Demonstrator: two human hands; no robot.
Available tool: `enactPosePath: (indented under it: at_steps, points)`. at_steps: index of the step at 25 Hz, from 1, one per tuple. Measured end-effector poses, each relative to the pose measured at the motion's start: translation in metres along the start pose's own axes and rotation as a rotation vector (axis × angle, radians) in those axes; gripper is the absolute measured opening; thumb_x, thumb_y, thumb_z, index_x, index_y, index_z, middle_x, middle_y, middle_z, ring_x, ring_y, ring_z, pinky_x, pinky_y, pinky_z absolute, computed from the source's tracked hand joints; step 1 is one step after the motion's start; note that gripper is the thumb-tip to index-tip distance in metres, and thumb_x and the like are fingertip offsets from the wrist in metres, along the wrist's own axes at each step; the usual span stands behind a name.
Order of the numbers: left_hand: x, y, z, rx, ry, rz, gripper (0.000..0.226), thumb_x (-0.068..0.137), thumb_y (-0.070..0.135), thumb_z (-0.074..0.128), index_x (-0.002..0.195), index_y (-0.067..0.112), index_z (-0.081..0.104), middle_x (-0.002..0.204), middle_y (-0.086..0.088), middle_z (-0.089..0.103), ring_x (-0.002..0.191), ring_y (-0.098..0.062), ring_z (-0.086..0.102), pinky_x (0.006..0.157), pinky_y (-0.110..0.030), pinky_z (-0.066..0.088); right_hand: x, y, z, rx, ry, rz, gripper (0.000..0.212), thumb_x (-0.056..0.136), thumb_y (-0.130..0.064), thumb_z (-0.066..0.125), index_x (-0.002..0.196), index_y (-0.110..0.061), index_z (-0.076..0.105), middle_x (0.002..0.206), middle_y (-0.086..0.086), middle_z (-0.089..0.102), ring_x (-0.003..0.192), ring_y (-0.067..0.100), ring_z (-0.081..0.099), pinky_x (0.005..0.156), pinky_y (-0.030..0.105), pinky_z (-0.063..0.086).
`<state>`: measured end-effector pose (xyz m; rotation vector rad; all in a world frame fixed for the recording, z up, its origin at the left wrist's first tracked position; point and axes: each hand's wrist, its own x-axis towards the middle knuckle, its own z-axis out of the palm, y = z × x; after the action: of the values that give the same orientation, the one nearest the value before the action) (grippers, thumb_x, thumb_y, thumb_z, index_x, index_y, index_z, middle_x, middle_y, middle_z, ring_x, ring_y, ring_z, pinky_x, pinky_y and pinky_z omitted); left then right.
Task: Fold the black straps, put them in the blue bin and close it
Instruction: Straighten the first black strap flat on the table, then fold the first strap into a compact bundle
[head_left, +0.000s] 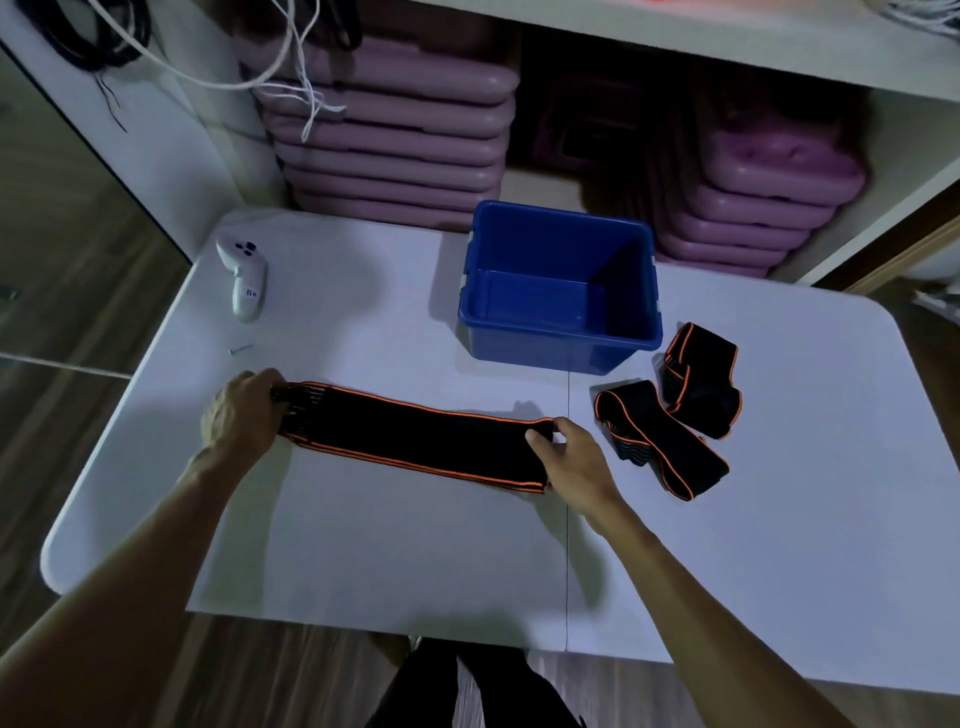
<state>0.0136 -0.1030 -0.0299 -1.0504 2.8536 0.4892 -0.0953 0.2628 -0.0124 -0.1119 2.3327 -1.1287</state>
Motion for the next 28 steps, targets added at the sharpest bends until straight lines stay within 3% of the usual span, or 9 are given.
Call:
enactPosePath:
  at_steps: [3,7,10,12,15,20,23,25,28]
  points:
    - [0.001,-0.008,0.004,-0.071,0.044,-0.009,0.029,0.078,0.003,0.066,0.098,0.006,0.046,0.095,-0.026,0.059,0.085,-0.049,0.058,0.065,-0.046,0.043,0.004,0.007,0.002,-0.128,0.02,-0.014,0.02,0.095,-0.024,0.057,0.11,-0.011,0.059,0.097,0.001,0.066,0.093,0.022,0.065,0.081,0.036,0.055]
    - [0.006,-0.009,0.006,-0.125,-0.033,-0.114,0.046,0.076,0.016,0.074,0.115,0.005,0.051,0.112,-0.03,0.054,0.101,-0.05,0.055,0.087,-0.052,0.046,0.002,0.006,0.009,-0.205,0.087,-0.016,0.033,0.094,-0.021,0.058,0.125,-0.017,0.05,0.107,0.005,0.059,0.1,0.024,0.062,0.083,0.036,0.053]
    - [0.002,-0.001,0.009,-0.141,-0.021,-0.153,0.034,0.079,0.012,0.064,0.113,0.007,0.061,0.111,-0.029,0.054,0.099,-0.049,0.055,0.087,-0.049,0.046,0.0,0.003,0.014,-0.313,0.099,-0.08,0.049,0.094,-0.02,0.058,0.139,-0.025,0.039,0.126,0.007,0.043,0.113,0.023,0.048,0.092,0.039,0.049]
    - [0.0,-0.001,0.009,-0.178,0.066,-0.13,0.029,0.08,0.002,0.058,0.108,0.005,0.067,0.105,-0.03,0.057,0.094,-0.049,0.057,0.083,-0.047,0.046,0.003,0.005,0.015,-0.365,0.051,-0.152,0.041,0.095,-0.015,0.055,0.135,-0.025,0.046,0.126,0.008,0.045,0.114,0.023,0.05,0.092,0.032,0.048]
    - [0.008,-0.008,0.008,-0.253,0.155,-0.116,0.028,0.08,0.0,0.057,0.105,0.004,0.069,0.103,-0.03,0.064,0.095,-0.046,0.06,0.085,-0.046,0.048,0.007,0.006,0.012,-0.296,-0.017,-0.13,0.029,0.093,-0.009,0.057,0.119,-0.021,0.06,0.114,0.005,0.051,0.097,0.012,0.053,0.077,0.001,0.039]
    - [0.003,0.008,0.008,-0.746,0.189,-0.252,0.046,0.082,0.02,0.069,0.126,0.019,0.055,0.127,-0.015,0.051,0.108,-0.024,0.055,0.096,-0.038,0.045,0.006,0.01,0.013,-0.092,-0.074,-0.1,0.025,0.085,-0.003,0.066,0.106,-0.016,0.068,0.102,-0.007,0.064,0.088,-0.001,0.057,0.078,0.002,0.042]
    - [-0.038,0.043,0.036,-0.557,0.363,0.072,0.043,0.088,0.018,0.055,0.129,0.008,0.052,0.133,-0.022,0.046,0.124,-0.028,0.044,0.106,-0.03,0.032,0.003,0.013,0.02,-0.068,-0.08,-0.119,0.023,0.084,-0.006,0.07,0.106,-0.014,0.071,0.098,-0.011,0.064,0.088,0.0,0.058,0.078,0.005,0.042]
    - [-0.063,0.062,0.066,-0.352,0.215,0.236,0.048,0.092,0.028,0.048,0.136,0.011,0.048,0.146,-0.022,0.038,0.138,-0.034,0.032,0.112,-0.04,0.027,-0.003,0.011,0.03,-0.051,-0.12,-0.122,0.023,0.085,-0.008,0.071,0.108,-0.012,0.071,0.097,-0.012,0.063,0.086,-0.004,0.058,0.078,0.004,0.042]
    - [-0.066,0.063,0.093,-0.169,0.077,0.221,0.054,0.095,0.039,0.039,0.144,0.015,0.039,0.155,-0.021,0.025,0.145,-0.04,0.018,0.114,-0.055,0.024,-0.01,0.01,0.045,-0.048,-0.154,-0.152,0.023,0.086,-0.01,0.071,0.109,-0.008,0.071,0.095,-0.008,0.065,0.08,-0.007,0.06,0.074,0.004,0.045]
